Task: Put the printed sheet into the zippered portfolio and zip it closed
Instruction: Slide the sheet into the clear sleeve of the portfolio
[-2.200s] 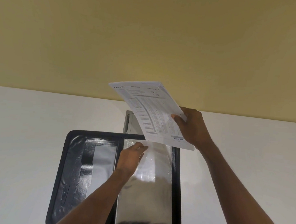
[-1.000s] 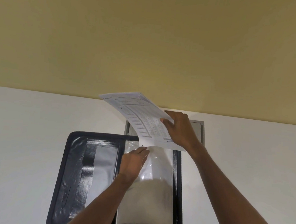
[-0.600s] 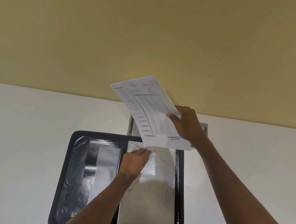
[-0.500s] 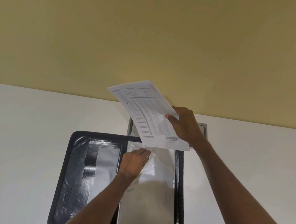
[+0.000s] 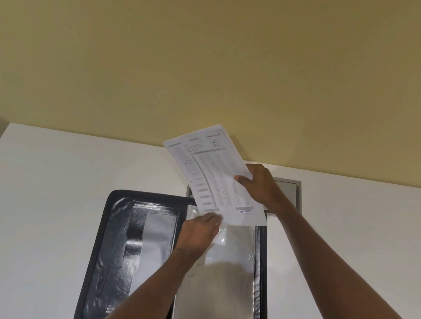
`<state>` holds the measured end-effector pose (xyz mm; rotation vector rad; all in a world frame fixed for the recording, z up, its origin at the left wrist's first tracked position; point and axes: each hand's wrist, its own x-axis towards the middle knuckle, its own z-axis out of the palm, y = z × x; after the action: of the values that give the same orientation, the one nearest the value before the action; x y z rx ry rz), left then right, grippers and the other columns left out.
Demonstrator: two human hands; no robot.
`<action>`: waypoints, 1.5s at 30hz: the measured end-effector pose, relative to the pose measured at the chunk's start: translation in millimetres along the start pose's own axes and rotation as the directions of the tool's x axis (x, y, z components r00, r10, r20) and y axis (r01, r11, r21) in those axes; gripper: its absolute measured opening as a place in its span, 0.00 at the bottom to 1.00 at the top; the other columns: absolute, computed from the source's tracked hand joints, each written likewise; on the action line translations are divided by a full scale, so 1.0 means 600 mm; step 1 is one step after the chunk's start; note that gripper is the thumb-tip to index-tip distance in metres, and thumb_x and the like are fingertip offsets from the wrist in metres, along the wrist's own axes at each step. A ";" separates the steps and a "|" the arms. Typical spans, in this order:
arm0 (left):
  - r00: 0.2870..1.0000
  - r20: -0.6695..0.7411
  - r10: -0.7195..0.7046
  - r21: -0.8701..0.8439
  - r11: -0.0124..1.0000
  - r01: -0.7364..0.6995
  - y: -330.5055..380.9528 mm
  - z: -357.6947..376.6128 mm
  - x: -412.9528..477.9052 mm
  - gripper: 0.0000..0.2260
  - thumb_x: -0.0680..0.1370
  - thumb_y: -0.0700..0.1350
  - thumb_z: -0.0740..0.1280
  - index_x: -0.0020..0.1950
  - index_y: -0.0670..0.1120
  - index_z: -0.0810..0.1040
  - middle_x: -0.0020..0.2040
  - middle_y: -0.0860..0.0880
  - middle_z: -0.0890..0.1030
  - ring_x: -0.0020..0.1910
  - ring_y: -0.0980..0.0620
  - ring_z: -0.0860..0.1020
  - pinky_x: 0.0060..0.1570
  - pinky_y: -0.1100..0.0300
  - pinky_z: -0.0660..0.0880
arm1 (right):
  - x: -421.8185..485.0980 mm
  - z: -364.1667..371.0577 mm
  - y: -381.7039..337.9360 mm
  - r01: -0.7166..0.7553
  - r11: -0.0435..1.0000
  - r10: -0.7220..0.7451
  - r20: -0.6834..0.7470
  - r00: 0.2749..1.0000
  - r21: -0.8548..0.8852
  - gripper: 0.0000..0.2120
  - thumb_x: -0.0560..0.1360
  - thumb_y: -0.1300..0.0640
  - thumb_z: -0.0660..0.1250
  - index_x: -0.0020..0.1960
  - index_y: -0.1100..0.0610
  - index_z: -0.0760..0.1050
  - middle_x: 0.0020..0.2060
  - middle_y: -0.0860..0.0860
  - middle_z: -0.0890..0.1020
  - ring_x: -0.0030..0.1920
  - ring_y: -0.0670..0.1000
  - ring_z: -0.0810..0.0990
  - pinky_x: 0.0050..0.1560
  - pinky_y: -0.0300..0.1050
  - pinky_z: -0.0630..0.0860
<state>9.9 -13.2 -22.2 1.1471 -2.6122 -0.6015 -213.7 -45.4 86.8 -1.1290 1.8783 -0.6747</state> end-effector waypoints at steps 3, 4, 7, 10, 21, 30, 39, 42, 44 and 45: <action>0.999 0.032 -0.027 -0.016 1.000 0.027 0.005 0.005 0.011 0.03 0.81 0.49 0.69 0.52 0.53 0.83 0.50 0.56 0.84 0.39 0.52 0.83 0.28 0.59 0.77 | 0.010 -0.001 0.016 -0.041 0.997 0.038 0.036 0.999 0.064 0.16 0.80 0.58 0.70 0.67 0.58 0.79 0.60 0.53 0.85 0.56 0.55 0.85 0.59 0.53 0.81; 0.999 0.045 -0.030 -0.025 0.999 0.031 0.007 0.006 0.014 0.04 0.81 0.49 0.68 0.51 0.53 0.82 0.50 0.56 0.83 0.40 0.52 0.83 0.29 0.60 0.76 | 0.013 -0.001 0.022 -0.058 0.994 0.054 0.055 0.997 0.087 0.16 0.80 0.58 0.70 0.67 0.57 0.79 0.60 0.53 0.85 0.56 0.54 0.85 0.60 0.55 0.81; 0.997 0.075 -0.025 -0.047 0.998 0.029 0.014 0.011 0.022 0.07 0.79 0.50 0.67 0.52 0.52 0.83 0.51 0.56 0.83 0.42 0.53 0.83 0.31 0.60 0.74 | 0.023 0.001 0.036 -0.109 0.984 0.095 0.099 0.990 0.141 0.16 0.80 0.57 0.70 0.68 0.56 0.79 0.60 0.52 0.85 0.56 0.53 0.86 0.60 0.59 0.81; 0.994 0.109 0.016 -0.062 0.998 -0.010 0.035 0.017 0.028 0.11 0.79 0.52 0.65 0.57 0.51 0.82 0.53 0.54 0.84 0.46 0.50 0.83 0.36 0.57 0.78 | 0.032 0.007 0.046 -0.144 0.971 0.121 0.128 0.984 0.192 0.17 0.80 0.56 0.70 0.68 0.56 0.79 0.60 0.51 0.85 0.56 0.52 0.86 0.61 0.58 0.81; 0.979 0.199 -0.039 -0.174 0.982 0.075 0.128 0.026 0.040 0.11 0.79 0.53 0.62 0.53 0.50 0.80 0.51 0.52 0.82 0.46 0.47 0.81 0.42 0.53 0.79 | 0.056 0.026 0.054 -0.150 0.975 0.120 0.177 0.977 0.167 0.18 0.80 0.58 0.70 0.69 0.57 0.77 0.63 0.53 0.83 0.60 0.54 0.83 0.64 0.54 0.78; 0.950 0.161 -0.267 -0.127 0.949 0.288 0.172 0.005 0.052 0.07 0.80 0.45 0.62 0.44 0.48 0.76 0.38 0.49 0.81 0.36 0.47 0.79 0.35 0.57 0.67 | 0.067 0.040 0.053 -0.196 0.969 0.170 0.167 0.971 0.153 0.18 0.80 0.59 0.70 0.69 0.58 0.77 0.63 0.54 0.83 0.59 0.56 0.83 0.63 0.56 0.79; 0.944 0.287 -0.165 0.049 0.986 0.158 0.181 -0.010 0.069 0.09 0.82 0.39 0.61 0.56 0.44 0.80 0.55 0.45 0.80 0.50 0.43 0.82 0.47 0.50 0.79 | 0.067 0.057 0.059 -0.243 0.952 0.219 0.142 0.965 0.187 0.18 0.80 0.61 0.70 0.69 0.59 0.77 0.62 0.55 0.83 0.58 0.55 0.83 0.55 0.48 0.79; 0.954 0.268 -0.132 0.047 0.991 0.124 0.179 -0.006 0.069 0.07 0.81 0.40 0.63 0.53 0.45 0.81 0.54 0.46 0.80 0.48 0.43 0.82 0.43 0.49 0.80 | 0.068 0.059 0.064 -0.269 0.943 0.247 0.131 0.960 0.196 0.18 0.79 0.61 0.70 0.69 0.59 0.77 0.62 0.55 0.83 0.58 0.56 0.83 0.53 0.46 0.79; 0.956 0.274 -0.108 0.049 0.994 0.099 0.177 -0.005 0.068 0.04 0.78 0.40 0.68 0.48 0.47 0.82 0.49 0.48 0.81 0.44 0.46 0.82 0.37 0.52 0.80 | 0.069 0.061 0.067 -0.285 0.936 0.264 0.125 0.957 0.207 0.18 0.79 0.61 0.70 0.69 0.60 0.77 0.62 0.56 0.83 0.58 0.56 0.83 0.54 0.48 0.79; 0.956 0.282 -0.077 0.041 0.997 0.069 0.175 -0.005 0.068 0.03 0.75 0.40 0.71 0.44 0.48 0.82 0.46 0.49 0.81 0.41 0.47 0.82 0.32 0.55 0.79 | 0.068 0.061 0.068 -0.293 0.932 0.273 0.118 0.955 0.214 0.18 0.79 0.62 0.70 0.69 0.60 0.77 0.62 0.56 0.83 0.58 0.57 0.83 0.56 0.49 0.80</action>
<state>-84.5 19.7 29.7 1.2546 -2.8346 -0.7976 -211.2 -64.3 20.9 -0.7102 1.7906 -0.6466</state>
